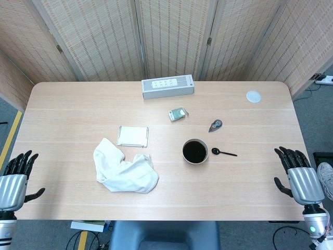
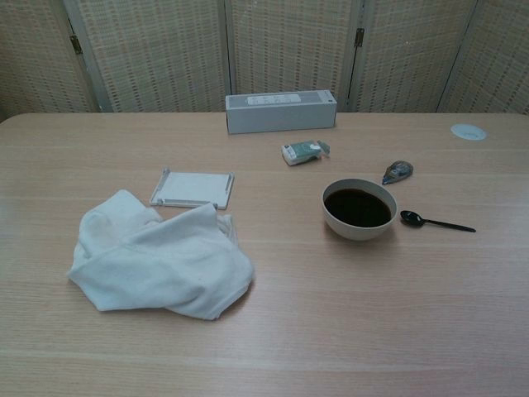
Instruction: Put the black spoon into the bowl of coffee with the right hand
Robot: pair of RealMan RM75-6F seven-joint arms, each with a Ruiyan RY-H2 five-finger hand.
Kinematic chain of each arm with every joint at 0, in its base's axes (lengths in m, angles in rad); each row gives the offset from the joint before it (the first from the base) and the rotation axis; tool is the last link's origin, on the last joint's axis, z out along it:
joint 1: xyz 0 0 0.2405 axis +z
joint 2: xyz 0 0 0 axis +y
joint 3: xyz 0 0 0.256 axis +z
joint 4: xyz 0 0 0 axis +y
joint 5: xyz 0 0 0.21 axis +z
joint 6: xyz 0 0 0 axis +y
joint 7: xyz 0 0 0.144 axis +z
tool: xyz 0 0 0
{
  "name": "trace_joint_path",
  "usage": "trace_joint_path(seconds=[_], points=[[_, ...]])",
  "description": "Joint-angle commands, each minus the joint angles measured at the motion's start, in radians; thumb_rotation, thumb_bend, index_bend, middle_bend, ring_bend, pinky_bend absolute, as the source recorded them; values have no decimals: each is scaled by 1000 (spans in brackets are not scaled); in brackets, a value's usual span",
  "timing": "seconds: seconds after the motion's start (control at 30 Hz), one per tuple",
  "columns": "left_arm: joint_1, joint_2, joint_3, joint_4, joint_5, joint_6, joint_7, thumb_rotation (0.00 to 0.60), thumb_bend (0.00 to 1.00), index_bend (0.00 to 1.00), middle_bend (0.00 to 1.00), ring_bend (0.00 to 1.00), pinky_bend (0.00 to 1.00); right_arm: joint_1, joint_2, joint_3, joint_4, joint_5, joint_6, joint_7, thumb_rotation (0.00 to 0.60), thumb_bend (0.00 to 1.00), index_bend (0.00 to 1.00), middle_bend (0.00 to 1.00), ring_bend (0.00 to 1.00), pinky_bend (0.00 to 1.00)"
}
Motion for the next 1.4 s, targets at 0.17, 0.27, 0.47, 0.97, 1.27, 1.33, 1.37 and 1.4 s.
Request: trace_joint_path(seconds=[0.17, 0.27, 0.47, 0.97, 1.27, 1.33, 1.37, 1.4], points=[[4, 1, 6, 2, 0, 0, -2, 600, 154, 118, 65, 72, 141, -6, -7, 1, 14, -22, 28, 20, 600, 260, 86, 103, 100, 118], [7, 5, 6, -3, -2, 1, -2, 600, 154, 118, 65, 72, 141, -6, -11, 0, 21, -24, 30, 20, 600, 261, 86, 114, 101, 118], [11, 7, 6, -1, -13, -2, -7, 600, 154, 118, 65, 72, 141, -4, -16, 1, 25, -31, 34, 16, 600, 263, 86, 174, 172, 118], [19, 8, 11, -4, -10, 0, -24, 600, 154, 118, 65, 72, 141, 8, -18, -8, 17, -3, -19, -24, 600, 290, 89, 508, 501, 305], [20, 4, 13, 6, -13, -4, -29, 600, 154, 118, 65, 72, 141, 107, -21, -1, 12, 63, -216, -81, 600, 515, 154, 793, 927, 931], [21, 5, 13, 5, -12, -3, -28, 600, 153, 118, 65, 72, 141, 140, -35, 6, 25, 76, -266, -98, 600, 612, 164, 839, 986, 991], [22, 4, 13, 5, -12, -2, -28, 600, 153, 118, 65, 72, 141, 155, -42, 10, 31, 84, -289, -102, 600, 647, 169, 858, 996, 999], [23, 4, 13, 4, -13, -2, -28, 600, 154, 118, 65, 72, 141, 175, -52, 13, 41, 96, -323, -104, 600, 688, 174, 880, 1000, 1000]])
